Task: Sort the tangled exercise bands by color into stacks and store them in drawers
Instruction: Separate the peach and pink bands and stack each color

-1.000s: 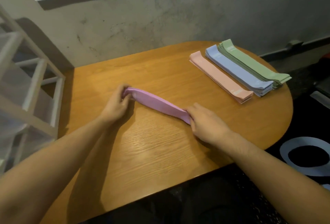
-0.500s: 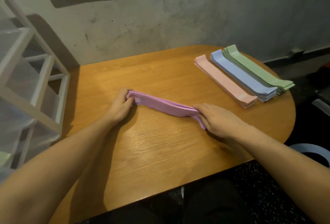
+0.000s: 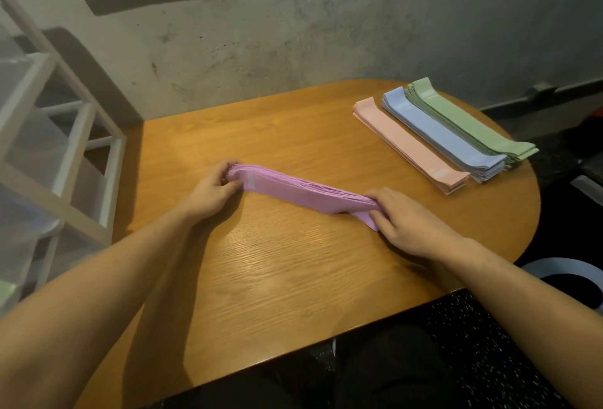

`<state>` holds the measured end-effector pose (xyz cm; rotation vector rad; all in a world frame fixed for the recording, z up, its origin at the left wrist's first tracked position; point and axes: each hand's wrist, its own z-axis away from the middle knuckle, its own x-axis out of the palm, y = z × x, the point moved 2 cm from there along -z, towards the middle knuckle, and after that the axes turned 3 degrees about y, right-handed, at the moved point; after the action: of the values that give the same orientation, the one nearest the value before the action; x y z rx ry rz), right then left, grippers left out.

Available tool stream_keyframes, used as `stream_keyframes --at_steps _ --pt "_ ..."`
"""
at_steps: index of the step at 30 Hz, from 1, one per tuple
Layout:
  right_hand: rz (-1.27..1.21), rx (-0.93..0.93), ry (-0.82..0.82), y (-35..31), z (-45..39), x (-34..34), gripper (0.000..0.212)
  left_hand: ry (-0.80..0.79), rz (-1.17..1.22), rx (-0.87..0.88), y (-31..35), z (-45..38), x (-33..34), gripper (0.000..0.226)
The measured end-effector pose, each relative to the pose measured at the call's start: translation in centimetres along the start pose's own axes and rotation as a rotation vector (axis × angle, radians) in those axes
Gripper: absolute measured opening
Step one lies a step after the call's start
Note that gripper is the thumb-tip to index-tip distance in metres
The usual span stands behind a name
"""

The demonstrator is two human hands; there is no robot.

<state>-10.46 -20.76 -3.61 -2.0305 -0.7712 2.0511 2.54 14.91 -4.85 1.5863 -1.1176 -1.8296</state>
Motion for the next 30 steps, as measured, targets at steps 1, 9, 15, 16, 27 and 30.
stream_keyframes --at_steps 1,9,15,16,27,30 --pt "0.009 -0.011 0.002 -0.1 0.0 0.0 0.035 -0.024 -0.014 0.01 -0.1 0.1 0.1 0.038" --pt "0.085 -0.063 0.012 -0.4 0.3 0.4 0.047 0.043 -0.126 0.007 -0.2 0.6 0.7 0.035" --pt "0.073 -0.042 0.045 0.4 0.5 0.8 0.047 0.084 -0.04 0.065 -0.4 0.5 0.6 0.019" --pt "0.037 -0.028 0.053 0.5 0.5 0.9 0.047 0.1 -0.013 0.067 -0.3 0.5 0.6 0.018" --pt "-0.552 0.356 0.2 0.5 0.9 -0.2 0.034 0.187 0.258 -0.089 1.8 -2.8 0.5 0.027" --pt "-0.656 0.452 0.184 1.2 1.3 -0.4 0.025 0.195 0.234 -0.082 3.7 -5.1 1.6 0.032"
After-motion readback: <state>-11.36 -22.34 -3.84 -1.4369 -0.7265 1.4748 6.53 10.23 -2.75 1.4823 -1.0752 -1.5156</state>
